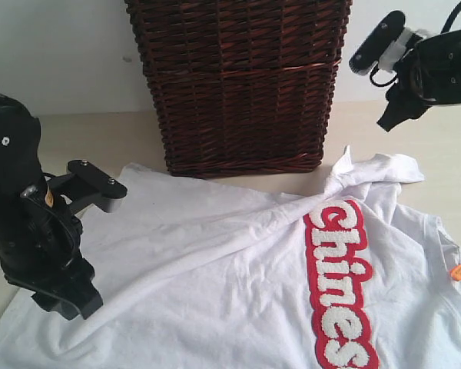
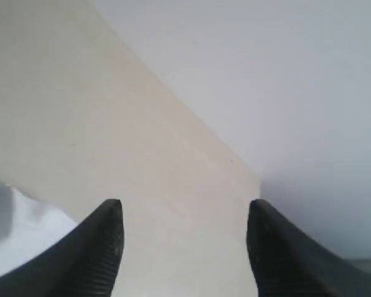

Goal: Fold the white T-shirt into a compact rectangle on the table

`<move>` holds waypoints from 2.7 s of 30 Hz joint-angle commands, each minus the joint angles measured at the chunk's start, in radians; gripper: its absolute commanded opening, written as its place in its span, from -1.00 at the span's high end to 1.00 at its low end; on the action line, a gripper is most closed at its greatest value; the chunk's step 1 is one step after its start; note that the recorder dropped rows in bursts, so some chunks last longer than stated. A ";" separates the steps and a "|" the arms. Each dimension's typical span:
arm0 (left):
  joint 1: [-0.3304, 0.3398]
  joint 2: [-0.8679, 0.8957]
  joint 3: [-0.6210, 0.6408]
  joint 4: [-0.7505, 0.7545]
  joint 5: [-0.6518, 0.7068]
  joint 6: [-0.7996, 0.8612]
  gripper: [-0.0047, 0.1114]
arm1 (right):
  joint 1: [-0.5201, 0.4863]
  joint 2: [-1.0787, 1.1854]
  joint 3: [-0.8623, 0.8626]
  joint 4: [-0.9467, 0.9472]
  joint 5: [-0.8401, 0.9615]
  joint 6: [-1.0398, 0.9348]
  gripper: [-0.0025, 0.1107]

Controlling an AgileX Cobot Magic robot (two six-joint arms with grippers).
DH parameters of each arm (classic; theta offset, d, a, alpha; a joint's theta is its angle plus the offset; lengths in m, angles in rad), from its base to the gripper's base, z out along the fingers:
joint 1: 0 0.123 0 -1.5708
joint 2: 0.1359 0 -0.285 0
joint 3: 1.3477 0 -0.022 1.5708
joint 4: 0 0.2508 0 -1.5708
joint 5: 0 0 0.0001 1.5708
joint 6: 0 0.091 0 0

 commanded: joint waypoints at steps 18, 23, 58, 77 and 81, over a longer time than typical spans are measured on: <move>0.093 0.136 0.064 -0.013 -0.084 0.122 0.92 | -0.002 -0.124 0.323 1.083 0.310 -0.645 0.96; 0.093 0.136 0.129 -0.044 -0.026 0.118 0.92 | -0.002 -0.029 0.323 1.222 0.238 -0.780 0.96; 0.033 -0.085 0.023 0.056 -0.023 -0.055 0.92 | -0.002 -0.186 0.234 0.978 -0.003 -0.616 0.27; 0.033 -0.099 -0.118 0.052 -0.469 -0.076 0.92 | -0.002 0.285 -0.146 0.669 -0.145 -0.332 0.79; 0.033 -0.099 -0.129 0.052 -0.539 -0.095 0.92 | -0.002 0.353 -0.216 0.671 -0.149 -0.337 0.95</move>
